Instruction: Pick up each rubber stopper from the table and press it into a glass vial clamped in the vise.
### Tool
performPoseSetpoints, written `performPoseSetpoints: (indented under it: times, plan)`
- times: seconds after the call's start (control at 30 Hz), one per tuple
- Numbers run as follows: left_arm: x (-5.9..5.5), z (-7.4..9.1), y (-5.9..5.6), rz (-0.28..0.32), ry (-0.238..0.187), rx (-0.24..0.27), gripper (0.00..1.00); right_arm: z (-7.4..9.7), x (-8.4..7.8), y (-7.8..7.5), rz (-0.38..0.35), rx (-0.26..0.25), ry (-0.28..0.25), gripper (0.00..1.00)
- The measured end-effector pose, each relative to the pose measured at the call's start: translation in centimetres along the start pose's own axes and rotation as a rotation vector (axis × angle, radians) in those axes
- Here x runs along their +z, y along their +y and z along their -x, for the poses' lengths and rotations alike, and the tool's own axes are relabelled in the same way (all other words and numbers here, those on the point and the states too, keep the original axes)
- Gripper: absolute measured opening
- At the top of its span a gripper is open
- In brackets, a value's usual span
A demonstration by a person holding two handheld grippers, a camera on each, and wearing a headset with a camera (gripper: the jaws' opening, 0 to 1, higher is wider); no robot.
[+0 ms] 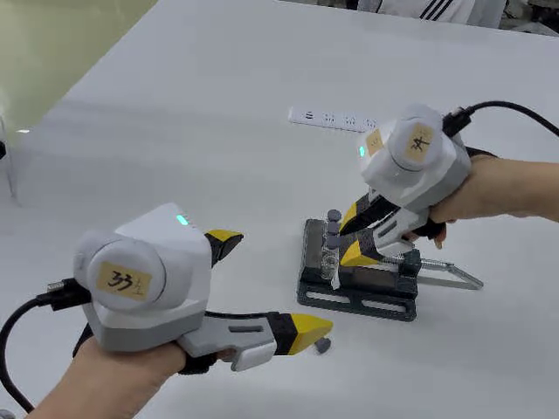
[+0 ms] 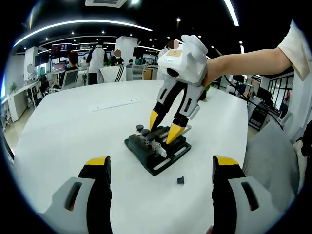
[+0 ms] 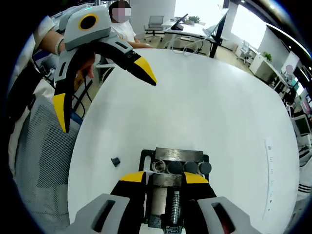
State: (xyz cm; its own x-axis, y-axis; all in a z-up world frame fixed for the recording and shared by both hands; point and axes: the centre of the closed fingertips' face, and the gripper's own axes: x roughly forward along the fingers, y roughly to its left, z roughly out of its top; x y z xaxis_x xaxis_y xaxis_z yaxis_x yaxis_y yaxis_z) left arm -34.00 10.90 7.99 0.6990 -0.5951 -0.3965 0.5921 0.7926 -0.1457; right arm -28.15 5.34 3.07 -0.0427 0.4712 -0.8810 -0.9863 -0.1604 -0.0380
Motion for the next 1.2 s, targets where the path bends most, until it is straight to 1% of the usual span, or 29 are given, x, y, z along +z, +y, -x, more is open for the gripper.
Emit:
performPoseSetpoints:
  times: [0.07,0.13,0.2,0.23,0.3,0.47,0.53,0.6,0.67,0.7,0.77,0.8,0.83,0.87,0.93,0.97,1.07,1.2]
  plan:
    - [0.0,0.1,0.1,-0.003,0.001,-0.001,0.84,0.1,0.0,0.5,-0.006,-0.01,-0.021,0.28]
    - [-0.1,0.2,0.0,-0.006,0.004,-0.002,0.84,0.4,0.2,1.0,-0.019,-0.019,-0.049,0.33]
    - [-0.1,0.3,0.0,-0.009,0.006,-0.003,0.84,0.6,0.5,1.4,-0.058,-0.027,-0.094,0.38]
    - [-0.2,0.4,0.0,-0.009,0.006,-0.003,0.84,0.7,0.5,1.5,-0.074,-0.037,-0.107,0.41]
    - [-0.2,0.5,0.0,-0.012,0.008,-0.005,0.84,0.9,0.3,2.3,-0.065,-0.039,-0.115,0.45]
    - [-0.3,0.7,-0.1,-0.02,0.012,-0.011,0.85,0.6,0.0,3.8,-0.084,-0.06,-0.147,0.49]
    - [-0.3,0.8,-0.2,-0.023,0.012,-0.013,0.85,0.5,-0.1,4.2,-0.127,-0.088,-0.167,0.5]
    - [-0.3,0.9,-0.3,-0.025,0.01,-0.016,0.85,0.3,-0.1,4.8,-0.161,-0.108,-0.2,0.5]
    - [-0.4,0.9,-0.3,-0.03,0.012,-0.017,0.85,-0.1,-0.4,5.4,-0.196,-0.122,-0.212,0.49]
    - [-0.4,1.0,-0.4,-0.028,0.011,-0.018,0.85,-0.4,-0.7,5.8,-0.209,-0.121,-0.217,0.48]
    - [-0.4,1.0,-0.5,-0.032,0.008,-0.021,0.85,-0.7,-0.8,6.5,-0.245,-0.134,-0.233,0.47]
    - [-0.5,1.0,-0.7,-0.034,0.009,-0.023,0.85,-0.9,-0.9,6.8,-0.252,-0.132,-0.235,0.47]
    - [-0.5,1.0,-0.7,-0.035,0.009,-0.026,0.85,-1.1,-0.9,7.0,-0.259,-0.138,-0.235,0.46]
    - [-0.5,1.0,-0.9,-0.035,0.01,-0.027,0.85,-1.3,-1.1,7.0,-0.271,-0.165,-0.235,0.44]
    - [-0.6,0.9,-1.1,-0.034,0.009,-0.032,0.85,-1.6,-1.0,7.2,-0.314,-0.172,-0.252,0.44]
    - [-0.7,0.9,-1.1,-0.036,0.009,-0.033,0.85,-1.7,-1.0,7.2,-0.317,-0.18,-0.257,0.43]
    - [-0.7,0.9,-1.1,-0.034,0.006,-0.034,0.85,-2.3,-1.3,7.2,-0.333,-0.203,-0.24,0.4]
    - [-0.9,1.1,-1.3,-0.033,0.007,-0.034,0.85,-3.1,-1.3,7.5,-0.364,-0.223,-0.232,0.35]
